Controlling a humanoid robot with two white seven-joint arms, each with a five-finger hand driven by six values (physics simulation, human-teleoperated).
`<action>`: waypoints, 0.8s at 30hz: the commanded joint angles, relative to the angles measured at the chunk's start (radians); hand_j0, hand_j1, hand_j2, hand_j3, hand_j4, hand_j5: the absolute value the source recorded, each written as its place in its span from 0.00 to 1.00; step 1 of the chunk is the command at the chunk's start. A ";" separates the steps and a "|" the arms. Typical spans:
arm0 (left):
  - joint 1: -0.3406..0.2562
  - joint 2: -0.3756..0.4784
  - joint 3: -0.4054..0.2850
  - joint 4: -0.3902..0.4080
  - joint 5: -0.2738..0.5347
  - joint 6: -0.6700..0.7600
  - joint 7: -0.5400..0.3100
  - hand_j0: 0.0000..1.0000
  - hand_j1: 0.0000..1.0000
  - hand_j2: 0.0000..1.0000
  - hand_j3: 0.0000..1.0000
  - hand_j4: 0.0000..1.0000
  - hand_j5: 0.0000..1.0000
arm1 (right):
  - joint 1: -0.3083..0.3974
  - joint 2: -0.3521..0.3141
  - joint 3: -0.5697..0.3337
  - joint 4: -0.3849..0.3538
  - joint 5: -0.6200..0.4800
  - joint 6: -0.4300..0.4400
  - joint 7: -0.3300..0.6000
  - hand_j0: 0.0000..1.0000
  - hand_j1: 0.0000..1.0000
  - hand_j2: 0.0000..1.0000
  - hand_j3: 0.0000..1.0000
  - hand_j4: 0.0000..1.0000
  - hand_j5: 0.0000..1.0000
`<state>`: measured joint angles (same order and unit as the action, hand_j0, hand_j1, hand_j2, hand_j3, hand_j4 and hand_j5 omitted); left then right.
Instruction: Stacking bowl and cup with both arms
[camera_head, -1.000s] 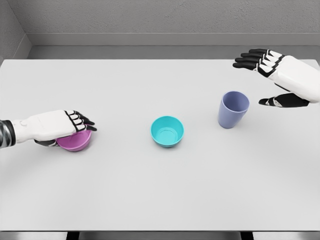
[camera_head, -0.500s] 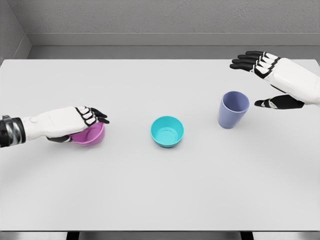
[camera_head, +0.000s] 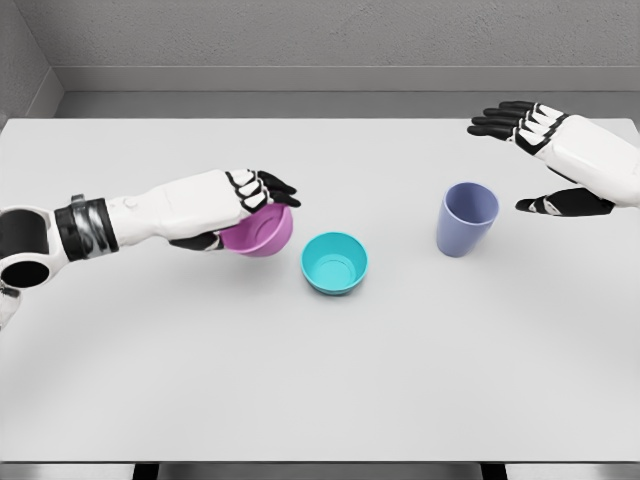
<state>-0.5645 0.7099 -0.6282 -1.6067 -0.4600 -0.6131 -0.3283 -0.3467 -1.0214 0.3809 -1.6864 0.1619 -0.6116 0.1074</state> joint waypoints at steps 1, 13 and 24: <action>-0.002 -0.038 -0.008 -0.009 0.006 0.002 0.000 0.52 0.52 0.52 0.52 0.52 0.52 | 0.000 -0.002 0.000 0.002 -0.007 0.001 -0.002 1.00 1.00 1.00 1.00 1.00 1.00; -0.086 -0.145 -0.140 0.037 -0.080 0.002 -0.021 0.54 0.54 0.54 0.54 0.54 0.54 | -0.005 0.004 -0.002 0.028 -0.007 0.001 0.000 1.00 1.00 1.00 1.00 1.00 1.00; -0.100 -0.208 -0.154 0.097 -0.141 0.002 -0.021 0.61 0.61 0.61 0.61 0.61 0.61 | -0.005 0.003 -0.002 0.031 -0.007 0.001 0.000 1.00 1.00 1.00 1.00 1.00 1.00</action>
<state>-0.6642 0.5087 -0.7777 -1.5134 -0.6026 -0.6133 -0.3517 -0.3513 -1.0181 0.3794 -1.6549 0.1619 -0.6116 0.1072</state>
